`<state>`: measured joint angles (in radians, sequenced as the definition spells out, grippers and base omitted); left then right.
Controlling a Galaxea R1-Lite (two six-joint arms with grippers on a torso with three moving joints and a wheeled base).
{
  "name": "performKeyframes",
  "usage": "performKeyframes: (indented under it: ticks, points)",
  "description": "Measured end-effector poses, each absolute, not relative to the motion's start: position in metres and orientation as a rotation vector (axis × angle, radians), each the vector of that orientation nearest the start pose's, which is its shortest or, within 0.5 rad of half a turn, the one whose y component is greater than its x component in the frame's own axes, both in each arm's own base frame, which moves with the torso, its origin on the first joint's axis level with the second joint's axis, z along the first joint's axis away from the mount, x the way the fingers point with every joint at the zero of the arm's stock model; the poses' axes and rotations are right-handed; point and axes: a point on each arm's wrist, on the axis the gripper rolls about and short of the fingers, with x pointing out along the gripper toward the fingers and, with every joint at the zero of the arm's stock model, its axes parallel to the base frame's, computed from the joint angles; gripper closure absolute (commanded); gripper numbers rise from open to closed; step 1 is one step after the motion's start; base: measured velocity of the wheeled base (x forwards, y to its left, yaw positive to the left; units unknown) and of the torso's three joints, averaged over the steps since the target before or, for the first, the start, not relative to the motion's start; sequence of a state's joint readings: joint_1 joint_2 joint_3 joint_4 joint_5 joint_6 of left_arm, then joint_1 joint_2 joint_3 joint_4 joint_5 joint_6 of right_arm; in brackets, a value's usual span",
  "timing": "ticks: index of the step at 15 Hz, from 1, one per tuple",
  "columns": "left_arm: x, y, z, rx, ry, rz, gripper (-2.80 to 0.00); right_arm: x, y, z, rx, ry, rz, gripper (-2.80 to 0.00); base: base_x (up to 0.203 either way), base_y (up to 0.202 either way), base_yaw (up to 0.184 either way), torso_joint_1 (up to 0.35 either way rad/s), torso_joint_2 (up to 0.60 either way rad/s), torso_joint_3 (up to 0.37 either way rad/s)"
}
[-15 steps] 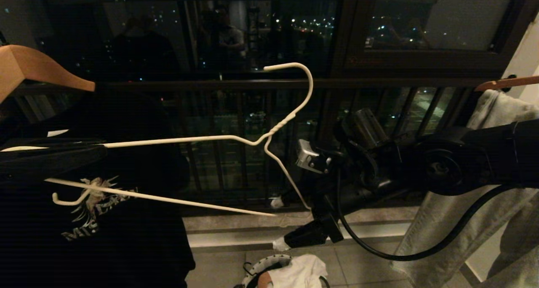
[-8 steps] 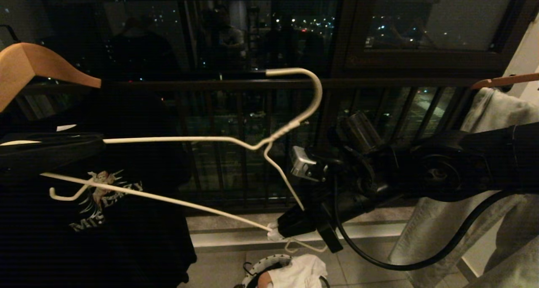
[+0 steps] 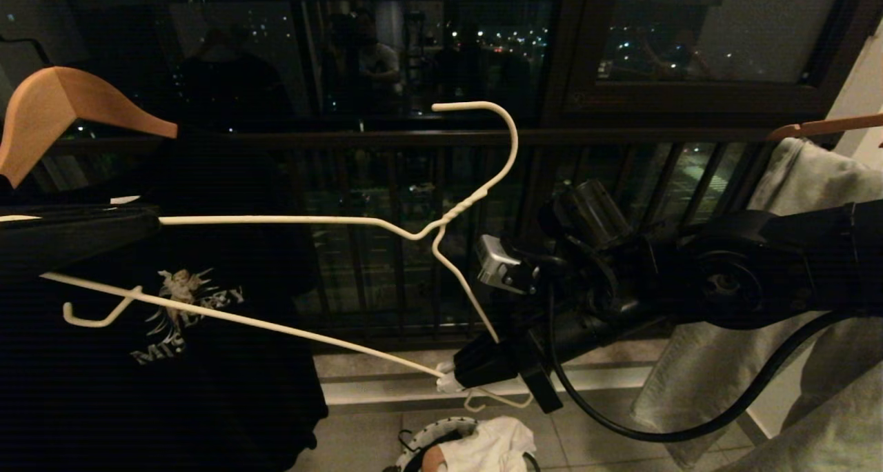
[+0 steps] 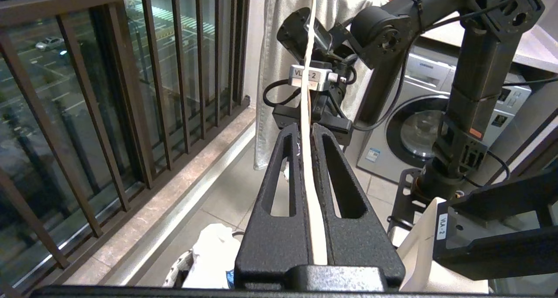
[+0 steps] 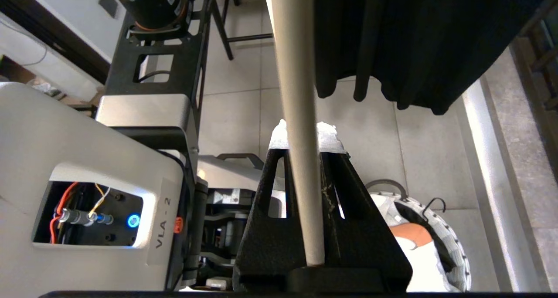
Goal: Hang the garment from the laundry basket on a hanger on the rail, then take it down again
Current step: Hang the clothes rack on the clothesline
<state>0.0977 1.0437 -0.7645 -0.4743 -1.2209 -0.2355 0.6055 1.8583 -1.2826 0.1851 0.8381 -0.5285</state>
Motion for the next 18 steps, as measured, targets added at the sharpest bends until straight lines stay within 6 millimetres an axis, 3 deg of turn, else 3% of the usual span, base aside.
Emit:
performKeyframes:
  ticks: [1, 2, 11, 18]
  points:
    - [0.125, -0.009, 0.301, -0.083, -0.032, -1.130, 0.00, 0.271, 0.208, 0.191, -0.315, 0.437, 1.544, 0.00, 0.000, 0.000, 0.000, 0.000, 0.00, 0.000]
    - [0.124, -0.009, 0.301, -0.082, -0.034, -1.129, -2.80, 0.271, 0.208, 0.192, -0.315, 0.435, 1.543, 0.00, 0.000, 0.000, 0.000, 0.000, 0.00, 0.000]
    - [0.128, -0.008, 0.306, -0.087, -0.051, -1.067, -2.80, 0.266, 0.203, 0.194, -0.314, 0.440, 1.535, 0.00, 0.000, 0.000, 0.000, 0.000, 0.00, 0.000]
    - [0.136, -0.006, 0.317, -0.125, -0.076, -0.944, -2.80, 0.245, 0.181, 0.196, -0.321, 0.465, 1.491, 0.00, 0.000, 0.000, 0.000, 0.000, 0.00, 0.000]
